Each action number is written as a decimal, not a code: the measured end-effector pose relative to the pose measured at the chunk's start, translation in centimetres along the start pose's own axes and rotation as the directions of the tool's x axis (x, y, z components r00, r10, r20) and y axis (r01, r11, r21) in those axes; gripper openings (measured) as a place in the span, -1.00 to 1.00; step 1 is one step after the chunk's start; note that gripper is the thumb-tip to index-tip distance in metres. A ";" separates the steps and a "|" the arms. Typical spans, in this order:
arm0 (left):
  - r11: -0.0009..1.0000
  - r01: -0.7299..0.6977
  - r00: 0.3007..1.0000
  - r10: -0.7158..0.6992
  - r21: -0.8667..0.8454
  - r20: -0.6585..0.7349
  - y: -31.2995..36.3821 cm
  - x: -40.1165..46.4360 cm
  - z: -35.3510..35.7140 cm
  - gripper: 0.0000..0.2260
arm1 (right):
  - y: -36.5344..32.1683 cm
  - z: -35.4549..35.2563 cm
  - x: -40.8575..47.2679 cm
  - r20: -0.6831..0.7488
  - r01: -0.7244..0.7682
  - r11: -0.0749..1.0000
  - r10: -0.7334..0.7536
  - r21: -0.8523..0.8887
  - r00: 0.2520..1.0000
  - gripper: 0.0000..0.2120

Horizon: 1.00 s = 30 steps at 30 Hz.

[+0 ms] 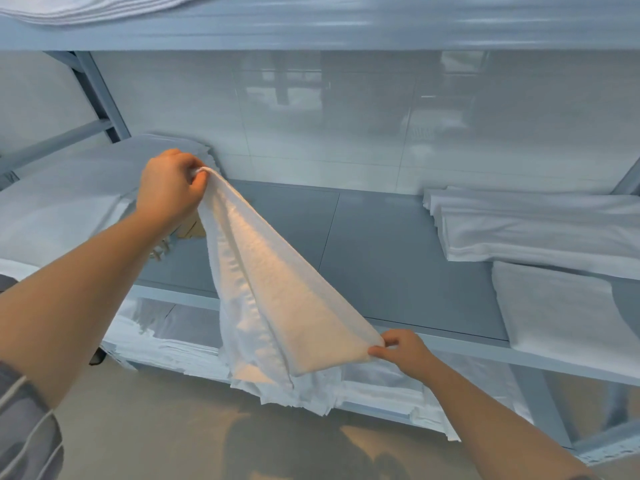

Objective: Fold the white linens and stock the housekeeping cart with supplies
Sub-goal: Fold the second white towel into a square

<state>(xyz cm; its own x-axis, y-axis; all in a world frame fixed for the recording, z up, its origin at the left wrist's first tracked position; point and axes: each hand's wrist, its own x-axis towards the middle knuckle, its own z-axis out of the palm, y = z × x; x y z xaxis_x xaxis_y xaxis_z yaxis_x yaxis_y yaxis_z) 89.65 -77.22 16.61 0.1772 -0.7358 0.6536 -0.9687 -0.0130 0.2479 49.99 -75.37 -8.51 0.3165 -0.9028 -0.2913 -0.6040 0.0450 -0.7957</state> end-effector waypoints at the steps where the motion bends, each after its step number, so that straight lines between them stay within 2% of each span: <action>1: 0.999 0.039 0.999 -0.039 0.003 -0.002 -0.9 -0.1 -0.2 -0.83 | -0.4 -0.3 0.0 -0.002 -0.009 0.994 0.009 0.111 1.000 -0.85; 4: 0.992 0.129 0.992 -0.129 0.015 0.015 -3.5 -0.8 -0.8 -0.82 | -1.8 -2.1 0.3 -0.028 -0.010 0.935 0.021 0.355 0.999 -0.83; 6: 0.982 0.185 0.982 -0.186 0.029 0.032 -5.1 -1.7 -1.1 -0.83 | -2.8 -3.8 0.7 -0.078 0.062 0.938 -0.037 0.341 0.996 -0.88; 7: 0.977 0.209 0.977 -0.210 0.039 0.040 -5.8 -2.3 -1.2 -0.83 | -3.3 -4.9 1.0 -0.121 0.117 0.957 -0.087 0.264 0.989 -0.84; 9: 0.971 0.234 0.970 -0.236 0.055 0.053 -6.7 -3.4 -1.2 -0.84 | -4.1 -7.1 1.5 -0.190 0.233 0.972 -0.230 -0.007 0.954 -0.69; 10: 0.970 0.236 0.969 -0.240 0.059 0.059 -7.0 -3.9 -1.2 -0.84 | -4.5 -8.2 1.5 -0.188 0.274 0.945 -0.306 -0.180 0.933 -0.64; 12: 0.972 0.224 0.971 -0.229 0.065 0.074 -7.1 -4.9 -0.8 -0.85 | -5.1 -9.9 1.4 -0.117 0.294 0.815 -0.399 -0.499 0.909 -0.59; 14: 0.978 0.202 0.975 -0.206 0.057 0.085 -7.1 -5.7 -0.3 -0.85 | -5.6 -10.8 0.9 -0.067 0.234 0.736 -0.355 -0.636 0.933 -0.63; 16: 0.980 0.192 0.975 -0.195 0.044 0.107 -7.3 -6.0 0.2 -0.86 | -5.7 -11.4 0.4 -0.127 0.178 0.773 -0.316 -0.609 0.940 -0.71; 17: 0.981 0.189 0.972 -0.193 0.042 0.131 -7.5 -6.0 0.5 -0.87 | -5.8 -11.7 0.1 -0.214 0.145 0.832 -0.299 -0.535 0.930 -0.71; 19: 0.982 0.188 0.964 -0.189 0.026 0.185 -7.9 -5.9 0.9 -0.87 | -6.4 -12.5 -0.5 -0.403 0.111 0.947 -0.232 -0.301 0.885 -0.69; 21: 0.982 0.188 0.958 -0.180 -0.014 0.223 -8.5 -5.8 1.2 -0.88 | -7.7 -13.2 -1.4 -0.482 0.149 0.986 -0.166 -0.074 0.860 -0.75; 22: 0.982 0.185 0.957 -0.173 -0.035 0.233 -8.8 -5.7 1.3 -0.89 | -8.4 -13.4 -1.9 -0.497 0.163 0.986 -0.158 -0.034 0.853 -0.81; 24: 0.982 0.180 0.956 -0.159 -0.062 0.247 -9.4 -5.7 1.3 -0.90 | -9.5 -13.6 -3.2 -0.509 0.148 0.982 -0.186 -0.115 0.840 -0.88; 26: 0.985 0.154 0.959 -0.130 -0.076 0.253 -10.2 -5.8 1.2 -0.91 | -9.9 -13.8 -4.7 -0.492 0.070 0.952 -0.216 -0.299 0.843 -0.90; 30: 0.995 0.016 0.968 0.009 -0.100 0.249 -10.9 -6.5 1.2 -0.89 | -9.2 -13.3 -6.9 -0.394 -0.086 0.803 -0.193 -0.590 0.899 -0.88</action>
<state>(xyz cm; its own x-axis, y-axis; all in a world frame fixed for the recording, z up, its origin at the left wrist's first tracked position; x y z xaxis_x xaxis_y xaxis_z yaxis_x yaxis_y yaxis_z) 98.87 -73.11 8.83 0.1191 -0.8813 0.4573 -0.9436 0.0428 0.3282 43.63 -75.27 7.87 0.1126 -0.9885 0.1011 -0.9438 -0.1382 -0.3003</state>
